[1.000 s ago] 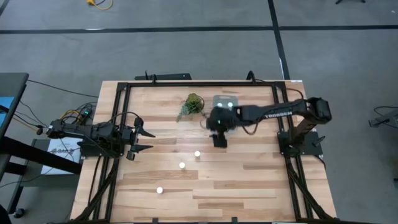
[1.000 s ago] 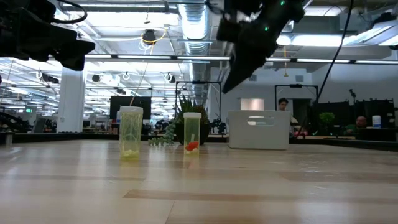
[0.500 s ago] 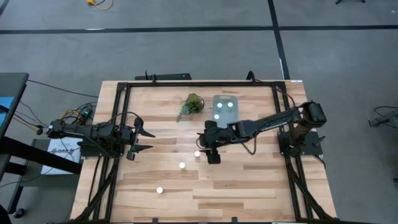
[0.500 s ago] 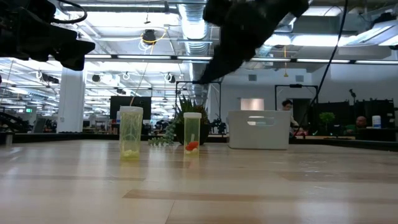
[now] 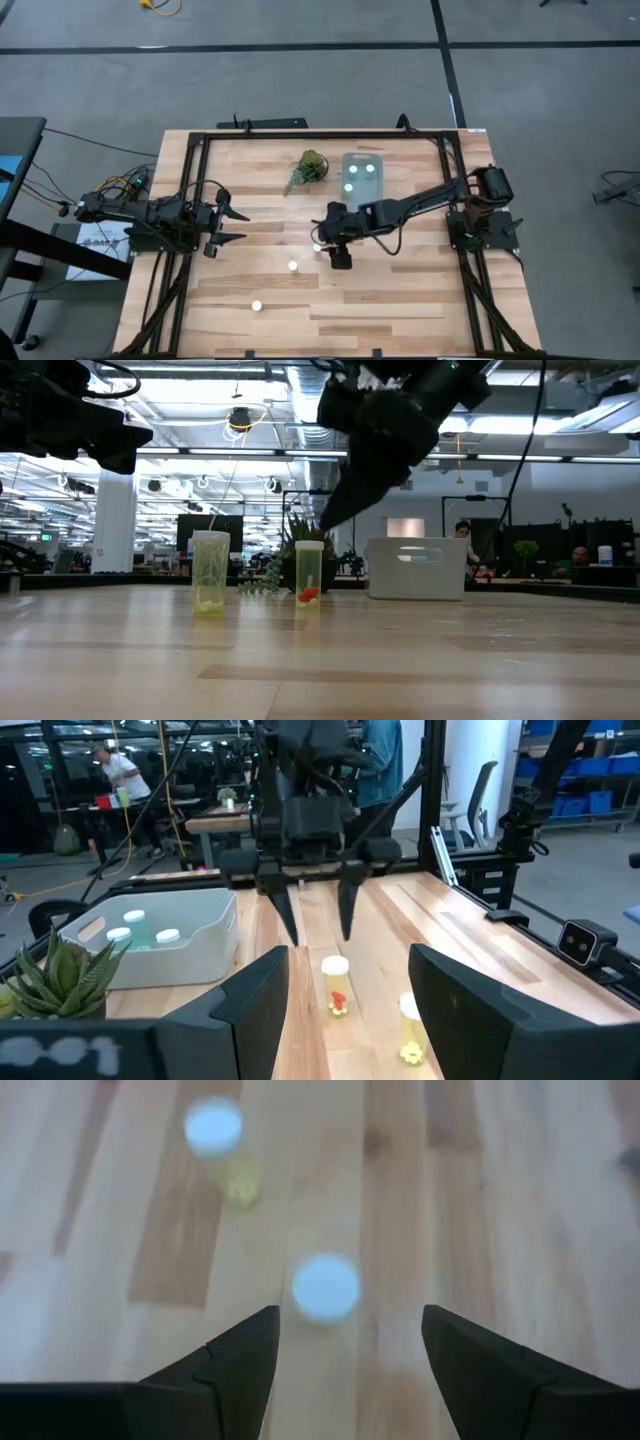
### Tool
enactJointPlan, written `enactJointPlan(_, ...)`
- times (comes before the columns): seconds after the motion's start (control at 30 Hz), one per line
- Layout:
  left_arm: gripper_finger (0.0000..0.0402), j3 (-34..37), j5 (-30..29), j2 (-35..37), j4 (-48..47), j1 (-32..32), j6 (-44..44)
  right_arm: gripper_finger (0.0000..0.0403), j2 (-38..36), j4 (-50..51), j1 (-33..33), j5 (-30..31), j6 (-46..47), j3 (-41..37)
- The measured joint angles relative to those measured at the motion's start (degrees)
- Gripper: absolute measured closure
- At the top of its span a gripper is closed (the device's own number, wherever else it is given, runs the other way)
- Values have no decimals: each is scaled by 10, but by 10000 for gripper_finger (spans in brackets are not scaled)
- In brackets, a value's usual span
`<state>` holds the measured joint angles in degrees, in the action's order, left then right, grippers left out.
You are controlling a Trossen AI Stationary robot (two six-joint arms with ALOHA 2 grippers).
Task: Pick and place pill bottles into a basket
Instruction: Put the right yellow pill bottle into the gray bin
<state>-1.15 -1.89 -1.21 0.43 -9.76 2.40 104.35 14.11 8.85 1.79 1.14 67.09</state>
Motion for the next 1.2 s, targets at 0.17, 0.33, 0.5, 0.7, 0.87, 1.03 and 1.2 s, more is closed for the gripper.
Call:
enactJointPlan(0.17,203,0,0,0,0,0,3,163,0,0,10,3,4,-1)
enactJointPlan(0.33,203,0,0,0,0,0,-2,163,0,-5,12,11,4,-1)
enactJointPlan(0.5,203,0,0,0,0,0,2,163,0,-12,11,12,4,-1)
enactJointPlan(0.7,203,0,0,0,0,0,3,163,16,-30,11,12,4,1)
enactJointPlan(0.87,203,0,0,1,1,0,-2,163,49,-35,11,8,4,13)
enactJointPlan(1.03,203,0,0,-3,1,0,-1,163,87,-15,7,-1,-10,42)
enactJointPlan(1.2,203,0,0,-10,0,0,1,163,116,17,4,-6,-33,77)
